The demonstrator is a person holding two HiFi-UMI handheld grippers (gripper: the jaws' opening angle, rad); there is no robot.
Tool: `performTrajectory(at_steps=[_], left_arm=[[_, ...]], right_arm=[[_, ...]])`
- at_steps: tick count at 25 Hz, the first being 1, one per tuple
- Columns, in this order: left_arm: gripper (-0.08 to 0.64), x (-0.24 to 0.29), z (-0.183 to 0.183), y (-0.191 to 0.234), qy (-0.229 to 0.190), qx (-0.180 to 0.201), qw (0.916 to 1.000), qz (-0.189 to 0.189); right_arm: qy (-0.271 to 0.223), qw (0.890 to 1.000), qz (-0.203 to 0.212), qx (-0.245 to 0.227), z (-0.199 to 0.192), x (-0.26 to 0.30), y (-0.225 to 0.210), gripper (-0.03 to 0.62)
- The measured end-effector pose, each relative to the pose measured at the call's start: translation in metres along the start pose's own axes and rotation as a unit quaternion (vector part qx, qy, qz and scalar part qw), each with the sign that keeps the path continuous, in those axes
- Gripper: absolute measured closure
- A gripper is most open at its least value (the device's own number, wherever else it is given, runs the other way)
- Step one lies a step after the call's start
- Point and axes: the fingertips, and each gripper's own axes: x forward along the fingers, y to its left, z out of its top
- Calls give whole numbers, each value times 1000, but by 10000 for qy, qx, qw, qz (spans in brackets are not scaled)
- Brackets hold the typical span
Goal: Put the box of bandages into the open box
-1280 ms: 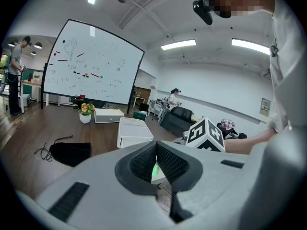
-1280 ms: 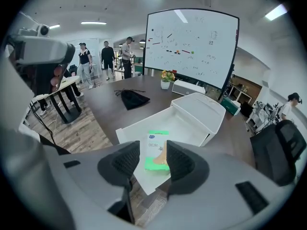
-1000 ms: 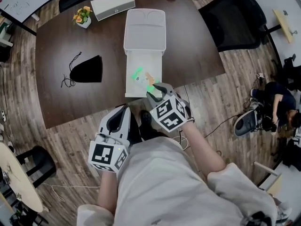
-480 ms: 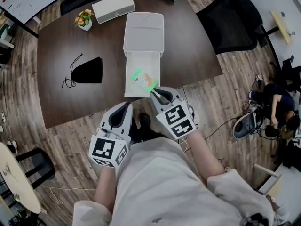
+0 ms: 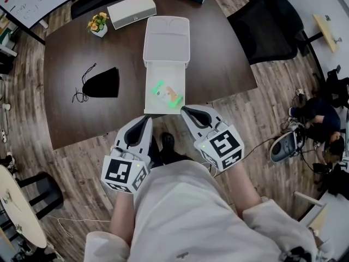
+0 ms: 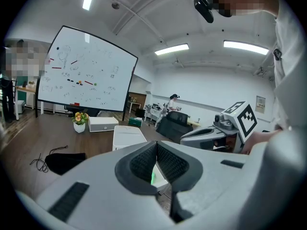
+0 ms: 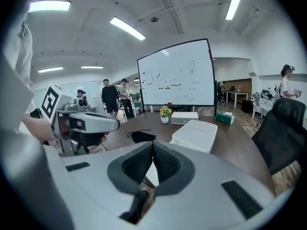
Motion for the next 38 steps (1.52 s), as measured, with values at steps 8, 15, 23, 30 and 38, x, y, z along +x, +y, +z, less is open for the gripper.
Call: performTrajectory(at_steps=[8,15,23,30,38], left_arm=[[555,5,7,-1,-52,60,9999,-72],[555,6,19,-1,-116,183,9997,-100],[555,0,25,2,-202,196,9996,-9],[555,-3,28,7,-205,178,9996,79],[555,-7,30,12,-214,169,9995,137]], right_arm=[[-489,9981,-60,375,19,-11,-7,588],[-1053,9932,121,472,38,-28,-6,589],[-1100,9920,103,612,39,-28,-12,589],[-1109,9919,235,575,45,-22,-9,589],[-1099,9923,264,506,50,-17,-6,589]])
